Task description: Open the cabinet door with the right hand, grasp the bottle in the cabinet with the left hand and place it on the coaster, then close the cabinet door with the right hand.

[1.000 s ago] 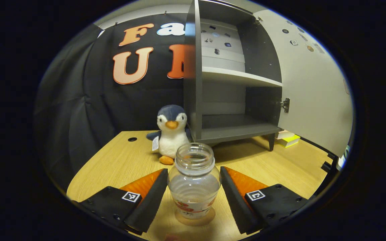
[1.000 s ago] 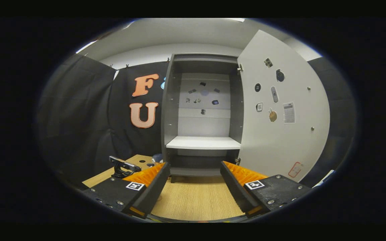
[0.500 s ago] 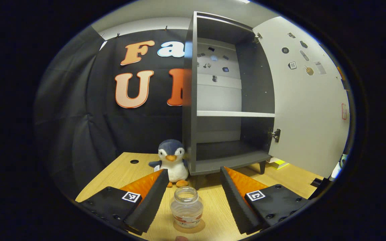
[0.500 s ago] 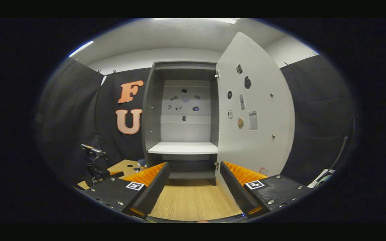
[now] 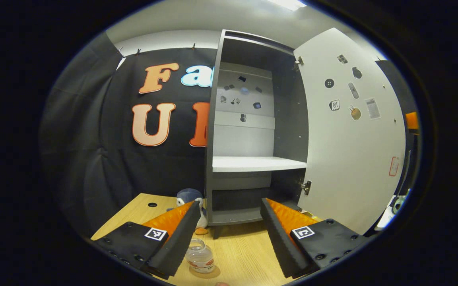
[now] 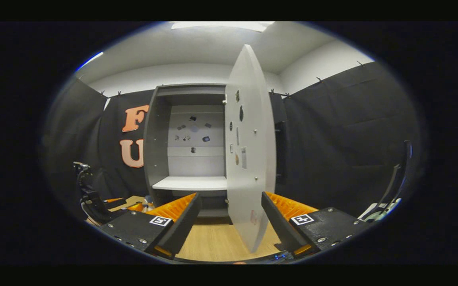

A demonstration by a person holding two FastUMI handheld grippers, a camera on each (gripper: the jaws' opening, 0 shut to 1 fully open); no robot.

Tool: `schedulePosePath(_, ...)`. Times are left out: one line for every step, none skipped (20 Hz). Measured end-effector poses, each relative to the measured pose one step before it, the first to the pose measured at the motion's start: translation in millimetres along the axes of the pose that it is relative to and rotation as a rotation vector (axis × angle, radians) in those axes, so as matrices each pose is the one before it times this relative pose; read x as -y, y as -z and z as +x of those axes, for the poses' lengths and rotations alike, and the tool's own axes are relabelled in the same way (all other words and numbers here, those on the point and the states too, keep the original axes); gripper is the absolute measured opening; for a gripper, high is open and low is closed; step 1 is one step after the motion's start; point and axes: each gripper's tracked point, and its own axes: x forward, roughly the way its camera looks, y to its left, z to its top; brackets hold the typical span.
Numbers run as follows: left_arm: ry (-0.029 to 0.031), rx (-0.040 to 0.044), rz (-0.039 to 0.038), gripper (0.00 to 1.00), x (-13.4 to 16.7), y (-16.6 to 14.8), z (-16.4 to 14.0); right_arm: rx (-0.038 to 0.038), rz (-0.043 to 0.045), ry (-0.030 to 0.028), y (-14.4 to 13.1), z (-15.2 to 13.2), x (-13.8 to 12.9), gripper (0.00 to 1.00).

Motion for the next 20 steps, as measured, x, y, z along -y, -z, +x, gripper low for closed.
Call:
schedulePosePath(-0.01084, 0.00125, -0.00664, 0.98, 1.38, -5.3, -2.29, 0.00366, -0.01534, 0.01127, -2.0, -0.09, 12.35, 0.93)
schedulePosePath(-0.01628, 0.00359, -0.00231, 0.99, -0.82, -4.93, -3.67, 0.00049, -0.01232, 0.01035, -1.63, 0.35, 11.65, 0.94)
schedulePosePath(-0.01561, 0.00006, 0.00159, 0.99, 0.21, -4.33, -2.47, -0.00259, -0.00813, 0.00985, -0.26, 0.99, 11.76, 0.94)
schedulePosePath(-0.01705, 0.00191, 0.00298, 0.99, -1.41, -5.07, -4.5, -0.00193, -0.00448, 0.00129, -1.2, 0.08, 9.12, 0.89)
schedulePosePath(-0.01316, 0.00847, 0.00509, 0.99, -0.08, -5.77, -3.08, 0.00081, -0.00307, 0.00249, 0.05, 1.14, 9.06, 0.93)
schedulePosePath(-0.01654, 0.00988, 0.01081, 0.99, -0.86, -7.67, -2.93, -0.00019, -0.00098, 0.00589, 0.61, 2.54, 10.04, 0.93)
schedulePosePath(-0.01423, -0.00275, 0.01257, 0.99, -1.86, -3.82, -2.86, -0.00303, 0.00041, 0.00924, 0.95, 2.37, 10.25, 0.93)
schedulePosePath(-0.01368, -0.00282, 0.01079, 0.99, -1.3, -4.29, -2.71, -0.00426, 0.00152, 0.01268, 1.72, 3.03, 8.52, 0.93)
schedulePosePath(-0.00632, 0.00246, 0.00322, 0.98, 0.81, -4.88, -0.81, -0.00079, 0.00346, 0.01185, 1.2, 1.47, 8.16, 0.94)
schedulePosePath(-0.00377, 0.0039, 0.00103, 0.98, 1.61, -5.29, -1.41, -0.00356, 0.00728, 0.01141, 0.43, 2.95, 7.42, 0.93)
schedulePosePath(-0.00571, 0.00186, 0.00481, 0.99, 0.41, -4.34, -1.83, -0.00017, 0.01107, 0.002, 0.38, 3.42, 5.67, 0.93)
schedulePosePath(-0.00136, 0.00376, 0.00322, 0.99, 0.0, -4.25, -1.02, -0.00369, 0.01357, -0.00686, 1.35, 4.61, 1.03, 0.93)
schedulePosePath(0.00114, 0.00362, 0.00073, 0.99, 2.63, -2.37, 1.22, -0.00788, 0.01279, -0.01369, 2.57, 4.19, -2.74, 0.93)
schedulePosePath(0.00356, 0.00055, 0.00005, 0.99, 2.55, -1.41, 0.0, -0.00726, 0.01072, -0.01566, 2.51, 2.45, -1.48, 0.93)
schedulePosePath(0.00067, 0.00009, 0.00011, 0.99, 0.35, -0.26, 1.51, -0.00593, 0.00876, -0.0211, 1.41, 3.77, -2.52, 0.97)
schedulePosePath(0.00053, 0.00098, -0.00076, 0.99, -0.19, -0.84, 1.2, -0.00513, 0.00485, -0.01126, 0.66, 1.96, -2.12, 0.94)
schedulePosePath(0.00091, -0.00009, -0.00113, 0.99, -0.93, -0.49, 1.97, 0.00301, -0.0032, -0.00036, -1.5, -0.26, 1.08, 0.93)
schedulePosePath(0.00109, 0.0013, -0.00288, 0.98, -0.91, 0.0, 0.14, 0.00162, 0.00164, -0.00172, -0.95, 4.86, -3.02, 0.92)
schedulePosePath(0.00222, 0.00047, -0.00292, 0.98, -1.26, 0.39, 3.36, -0.0008, 0.00868, -0.00749, -0.29, -0.24, -4.32, 0.92)
schedulePosePath(0.003, -0.00171, -0.00123, 0.98, -2.16, -0.67, 2.87, -0.00575, 0.00707, -0.00693, 0.89, -1.4, -5.62, 0.92)
